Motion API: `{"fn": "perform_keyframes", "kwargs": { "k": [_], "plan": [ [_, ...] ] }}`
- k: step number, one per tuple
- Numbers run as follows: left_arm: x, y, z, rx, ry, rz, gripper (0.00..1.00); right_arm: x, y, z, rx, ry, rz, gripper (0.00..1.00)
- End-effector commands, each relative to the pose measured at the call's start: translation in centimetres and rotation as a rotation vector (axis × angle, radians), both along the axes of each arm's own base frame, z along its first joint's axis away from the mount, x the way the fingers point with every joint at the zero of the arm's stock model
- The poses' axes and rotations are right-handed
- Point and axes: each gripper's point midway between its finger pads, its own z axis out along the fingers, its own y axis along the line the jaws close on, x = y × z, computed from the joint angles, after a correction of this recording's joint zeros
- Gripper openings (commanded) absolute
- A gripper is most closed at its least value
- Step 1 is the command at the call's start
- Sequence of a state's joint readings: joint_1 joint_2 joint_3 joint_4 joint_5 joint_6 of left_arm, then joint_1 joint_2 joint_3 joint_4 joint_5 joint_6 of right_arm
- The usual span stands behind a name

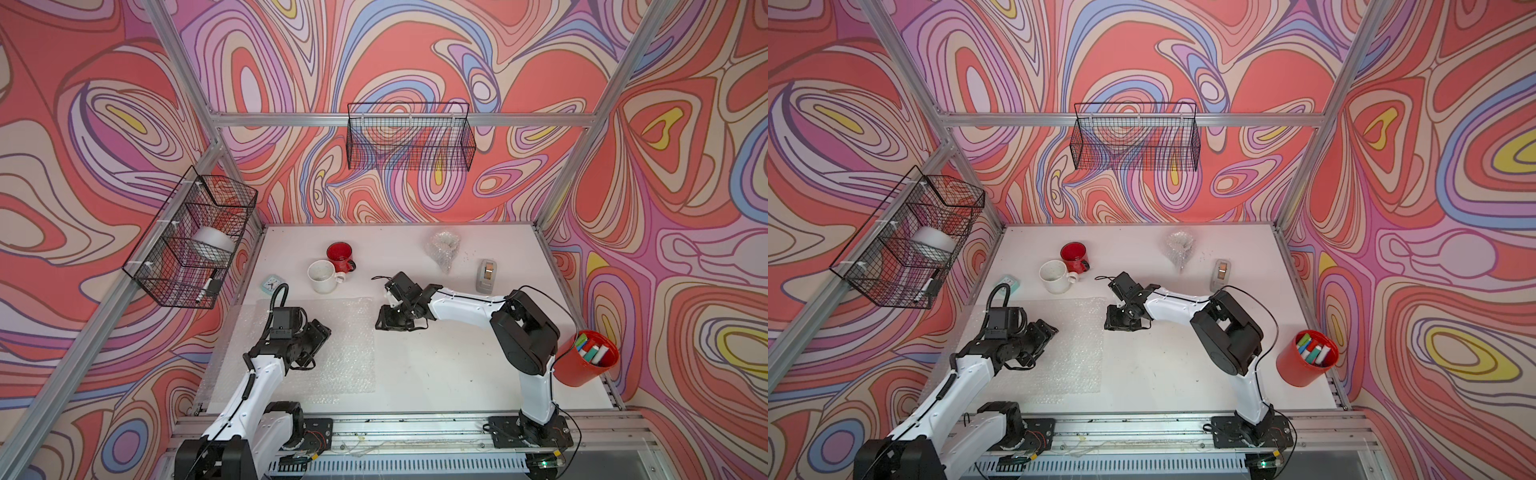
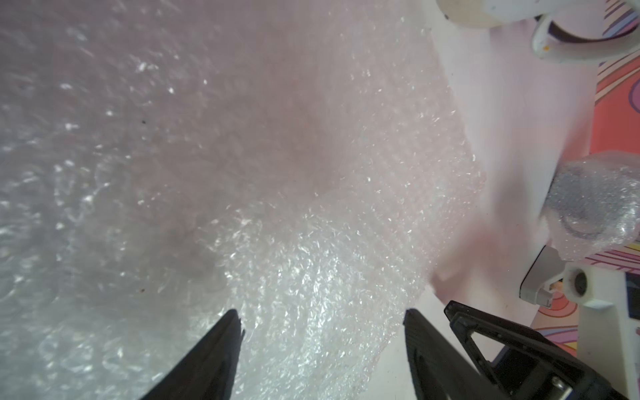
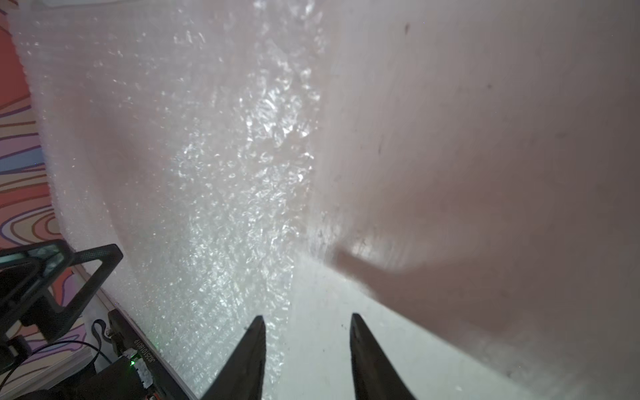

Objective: Wrap mugs in bubble wrap
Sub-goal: Pick up the bubble wrap from the bubble wrap.

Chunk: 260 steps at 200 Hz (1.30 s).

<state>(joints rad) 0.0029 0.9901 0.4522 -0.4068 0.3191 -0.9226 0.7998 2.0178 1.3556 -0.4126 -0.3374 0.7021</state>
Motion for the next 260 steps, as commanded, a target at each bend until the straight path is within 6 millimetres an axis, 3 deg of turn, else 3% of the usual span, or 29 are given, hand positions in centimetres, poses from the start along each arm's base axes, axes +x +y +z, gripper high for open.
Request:
{"fn": "perform_keyframes", "kwargs": {
  "k": [1,91,183,227,260],
  "plan": [
    [1.2,-0.1,0.3,-0.013,-0.033,0.002,0.75,1.0,0.9,0.2,0.019,-0.006,-0.021,0.41],
    [-0.6,0.7,-3.2,0.034,0.144,0.015,0.73,3.0,1.0,-2.7,-0.061,-0.025,-0.056,0.42],
    [-0.8,0.6,-3.5,0.029,0.151,0.012,0.73,4.0,3.5,-5.1,-0.044,-0.002,0.001,0.42],
    [-0.8,0.6,-3.6,0.025,0.153,0.01,0.73,3.2,4.1,-6.3,-0.067,0.015,0.033,0.34],
    [-0.8,0.6,-3.5,0.023,0.149,0.013,0.73,3.2,4.3,-6.1,-0.059,0.008,0.039,0.18]
  ]
}}
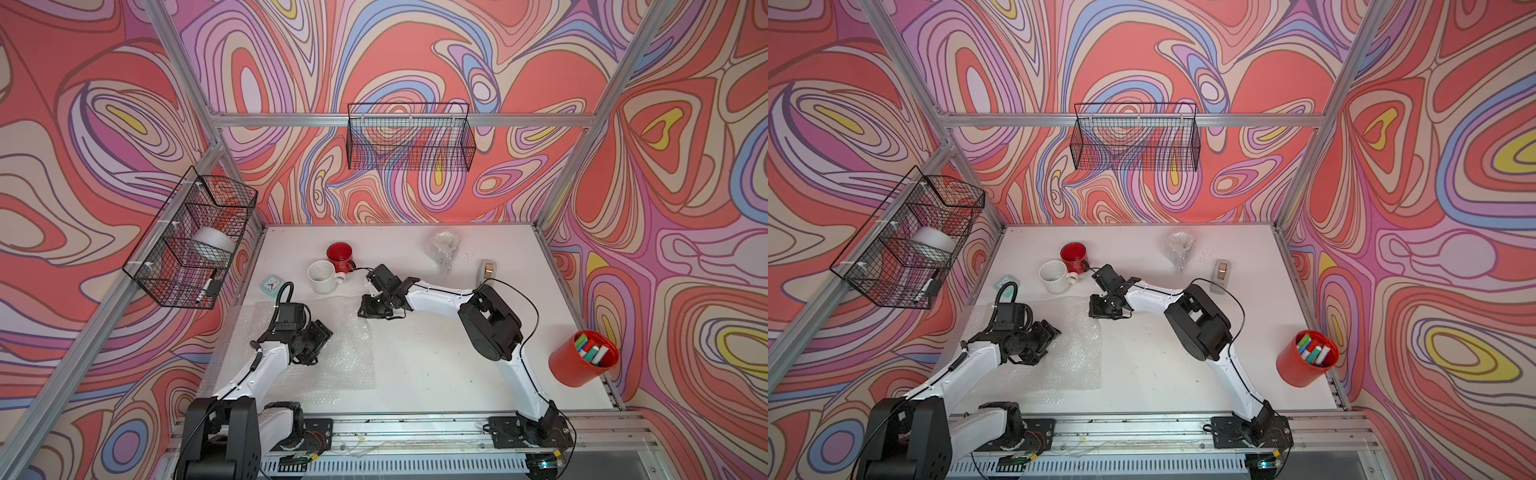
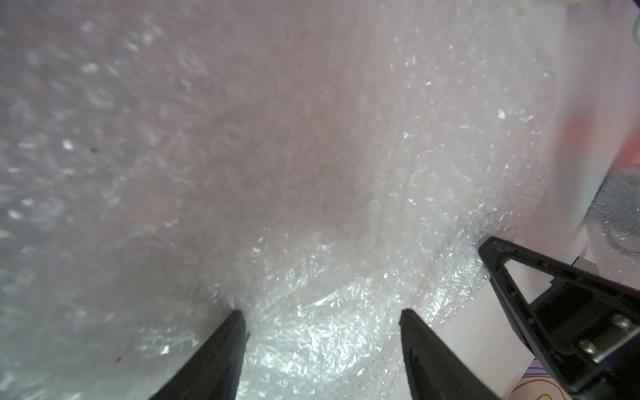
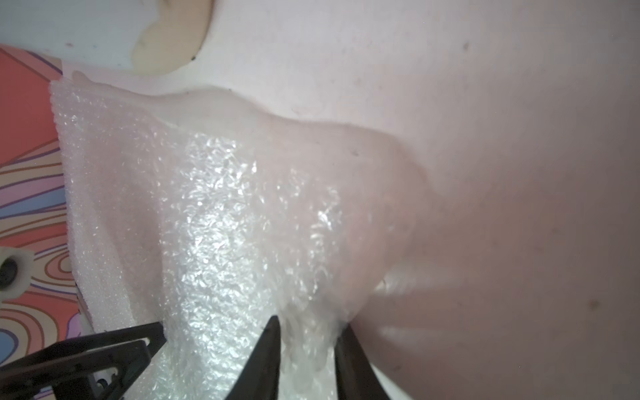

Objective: Wrap mugs in bubble wrap
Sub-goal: Pick up the bubble wrap from the bubble wrap, then place the bubble wrap at the center of the board.

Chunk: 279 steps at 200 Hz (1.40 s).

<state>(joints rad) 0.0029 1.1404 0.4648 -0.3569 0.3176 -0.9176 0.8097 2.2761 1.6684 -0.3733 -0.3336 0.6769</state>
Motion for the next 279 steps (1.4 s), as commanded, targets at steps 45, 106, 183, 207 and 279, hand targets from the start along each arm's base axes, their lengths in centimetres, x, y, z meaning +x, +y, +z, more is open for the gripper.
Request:
{"fn": "perform_keyframes", "kwargs": {
  "k": [45,106,183,207,279],
  "plan": [
    [-0.7,0.9,0.9,0.048,0.024,0.007,0.75,-1.5,0.3,0.2,0.012,0.023,0.058,0.0],
    [1.7,3.8,11.6,0.263,-0.203,-0.011,0.86,-3.3,-7.6,8.1,-0.094,-0.024,0.053,0.0],
    [4.1,0.0,10.7,0.275,-0.254,-0.185,0.99,-2.6,-29.7,6.0,-0.618,0.097,-0.036,0.0],
    [4.9,-2.3,9.8,0.26,-0.261,-0.26,1.0,-0.5,-30.0,5.1,-0.662,0.056,-0.043,0.0],
    [5.4,-1.9,10.2,0.361,-0.288,-0.278,1.0,3.1,-30.3,5.1,-0.668,-0.021,-0.171,0.16]
  ]
}}
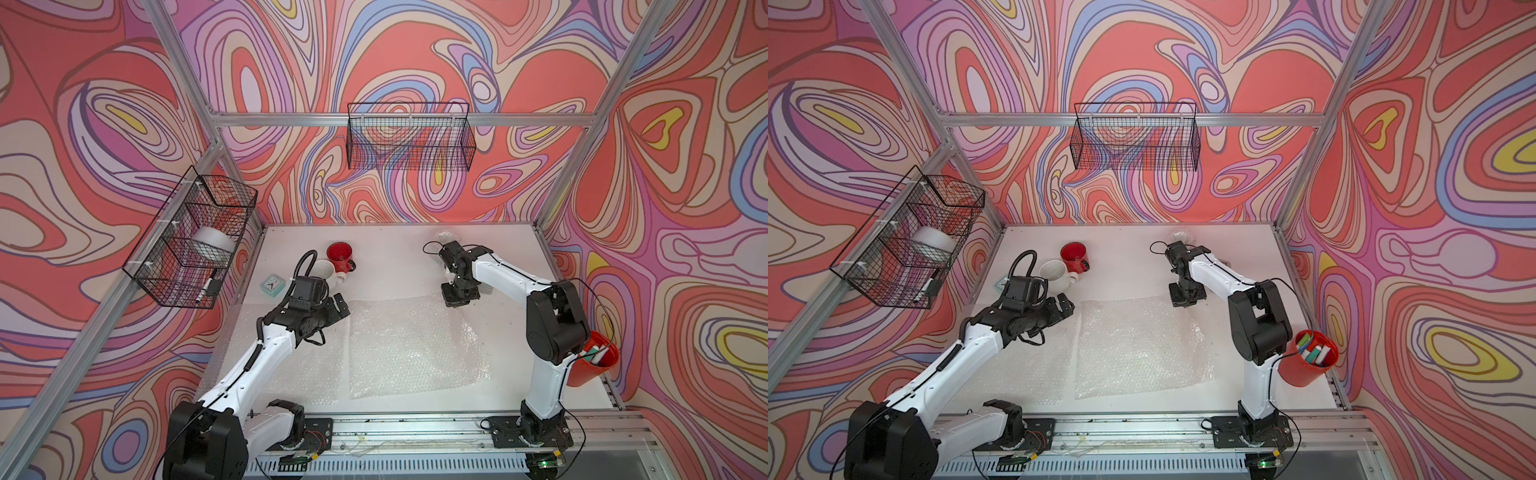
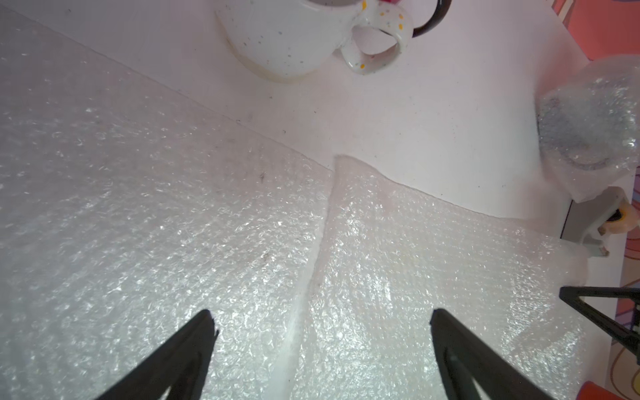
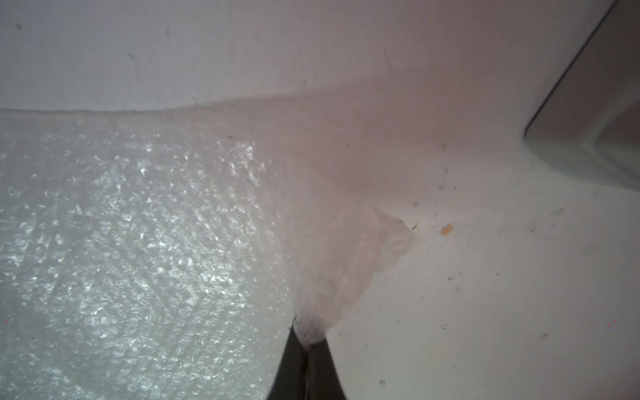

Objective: Wrap mugs in bubble wrap
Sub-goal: Place the bubble wrap at the center of the board.

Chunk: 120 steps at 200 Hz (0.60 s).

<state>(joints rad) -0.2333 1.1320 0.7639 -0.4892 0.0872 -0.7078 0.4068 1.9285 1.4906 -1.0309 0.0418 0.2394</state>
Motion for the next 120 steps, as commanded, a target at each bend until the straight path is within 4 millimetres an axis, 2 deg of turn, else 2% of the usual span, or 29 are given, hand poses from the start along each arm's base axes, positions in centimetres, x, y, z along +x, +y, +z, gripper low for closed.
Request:
{"fn": "perform_keyframes", "kwargs": {
  "k": [1,16,24,32,41,50,62,73,85,98,120],
  "plan": [
    [0.5,1.3,1.3,0.074,-0.059,0.018,1.0,1.9,-0.6,1.3,-0.035,-0.092,-0.044,0.18],
    [0.8,1.6,2.3,0.094,-0.046,0.01,1.0,2.9,-1.5,3.2,-0.073,-0.175,-0.097,0.41],
    [1.0,1.6,2.9,0.085,-0.045,0.001,1.0,3.6,-1.3,4.6,-0.054,-0.239,-0.124,0.49],
    [1.5,1.4,3.5,0.062,-0.059,-0.009,1.0,4.3,-0.2,5.8,0.007,-0.303,-0.127,0.56],
    [2.1,1.2,4.1,0.028,-0.085,-0.014,1.0,5.0,2.0,7.1,0.106,-0.37,-0.101,0.65],
    [2.8,1.1,4.7,-0.019,-0.115,-0.019,1.0,5.4,5.0,7.8,0.209,-0.404,-0.049,0.66],
    [3.6,1.2,5.3,-0.067,-0.132,-0.02,1.0,5.4,9.8,8.5,0.325,-0.421,0.065,0.67],
    [4.5,1.3,5.6,-0.088,-0.141,-0.028,0.99,5.2,14.2,8.5,0.354,-0.449,0.188,0.67],
    [5.3,1.3,5.9,-0.09,-0.153,-0.043,0.98,5.4,17.7,7.9,0.359,-0.463,0.273,0.67],
    [6.1,1.2,6.4,-0.082,-0.167,-0.06,0.98,6.2,20.4,7.2,0.397,-0.46,0.303,0.67],
    [7.0,1.0,6.8,-0.081,-0.179,-0.078,0.98,8.1,22.7,7.0,0.455,-0.474,0.286,0.67]
  ]
}}
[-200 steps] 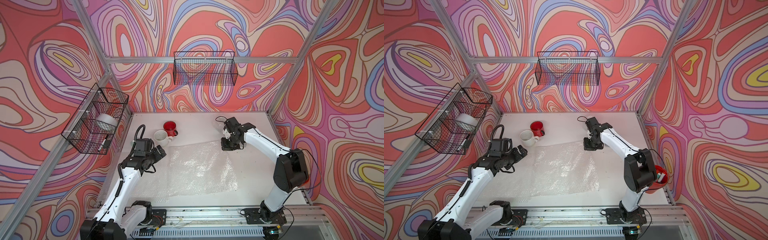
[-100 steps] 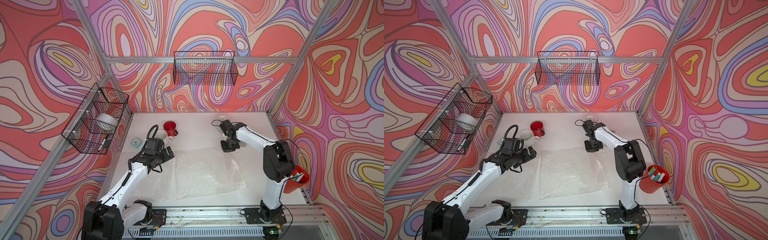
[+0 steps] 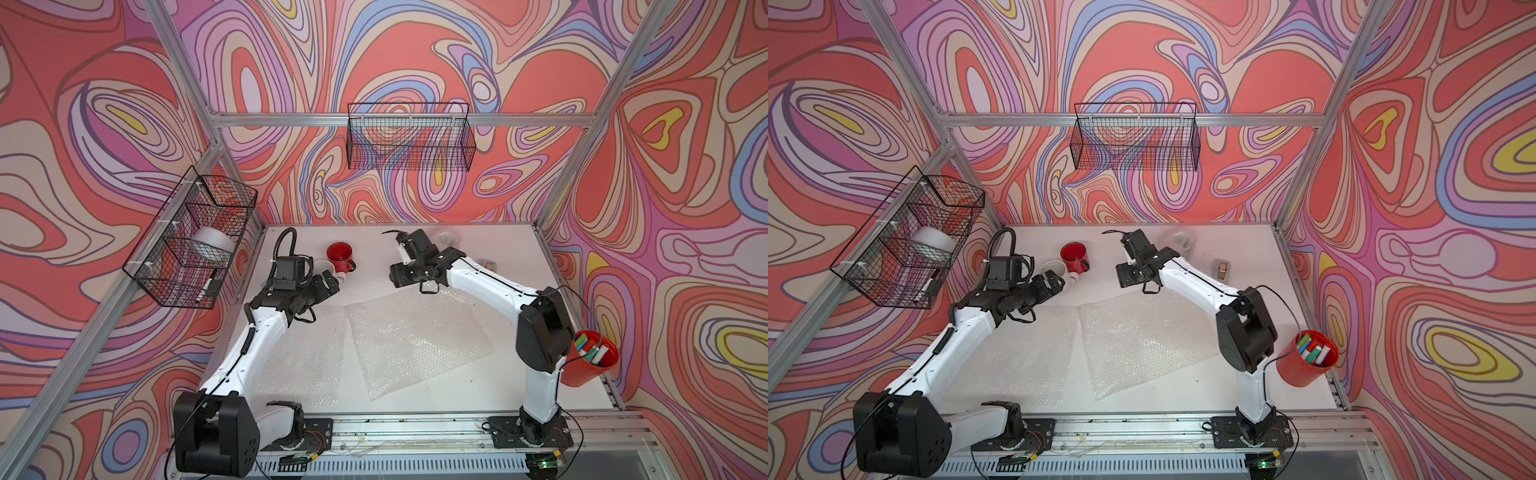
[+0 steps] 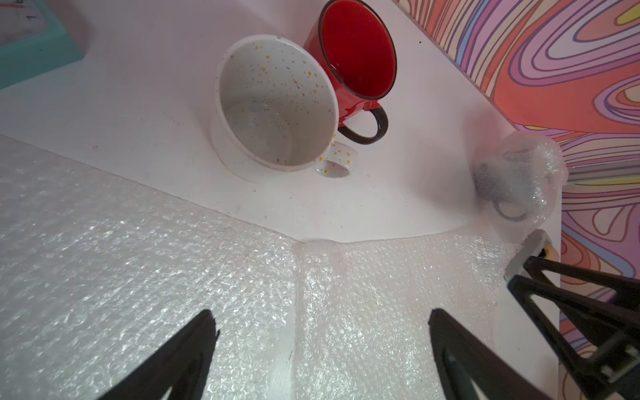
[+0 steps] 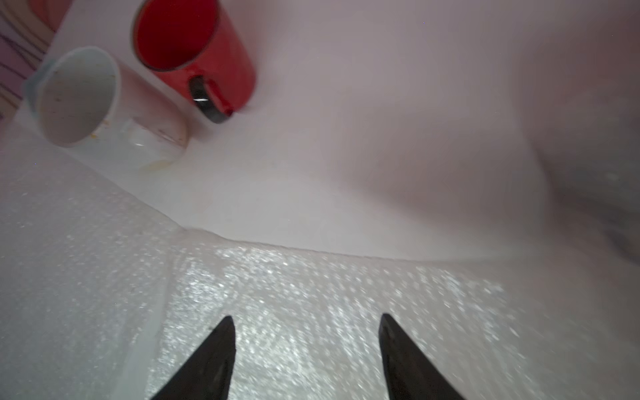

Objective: Wrap mugs in bubble wrap
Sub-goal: Place the bubble wrap at the center of the board, then pick up the mug from the center of the board.

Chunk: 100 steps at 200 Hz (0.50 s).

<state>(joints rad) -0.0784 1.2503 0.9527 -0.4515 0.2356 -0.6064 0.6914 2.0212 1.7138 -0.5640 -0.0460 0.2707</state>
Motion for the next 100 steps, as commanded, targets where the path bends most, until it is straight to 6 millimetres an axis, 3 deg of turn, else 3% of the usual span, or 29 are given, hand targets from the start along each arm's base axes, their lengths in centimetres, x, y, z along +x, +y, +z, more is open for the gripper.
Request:
{"fn": "perform_keyframes", "kwargs": {
  "k": [1,24,51,100],
  "plan": [
    [1.5,-0.8,2.0,-0.008,-0.07,-0.06,0.98,2.3,2.0,-1.0,0.061,-0.004,0.017,0.67],
    [1.1,-1.6,2.0,-0.044,-0.074,-0.091,0.95,2.9,4.8,-1.3,0.134,0.008,0.104,0.61],
    [-0.7,-2.7,0.4,-0.034,-0.049,-0.106,0.9,3.8,6.9,-2.3,0.168,-0.012,0.172,0.62],
    [-4.0,-1.8,-1.0,-0.038,-0.052,-0.043,0.86,5.9,9.6,-3.6,0.172,-0.064,0.216,0.61]
  ]
}}
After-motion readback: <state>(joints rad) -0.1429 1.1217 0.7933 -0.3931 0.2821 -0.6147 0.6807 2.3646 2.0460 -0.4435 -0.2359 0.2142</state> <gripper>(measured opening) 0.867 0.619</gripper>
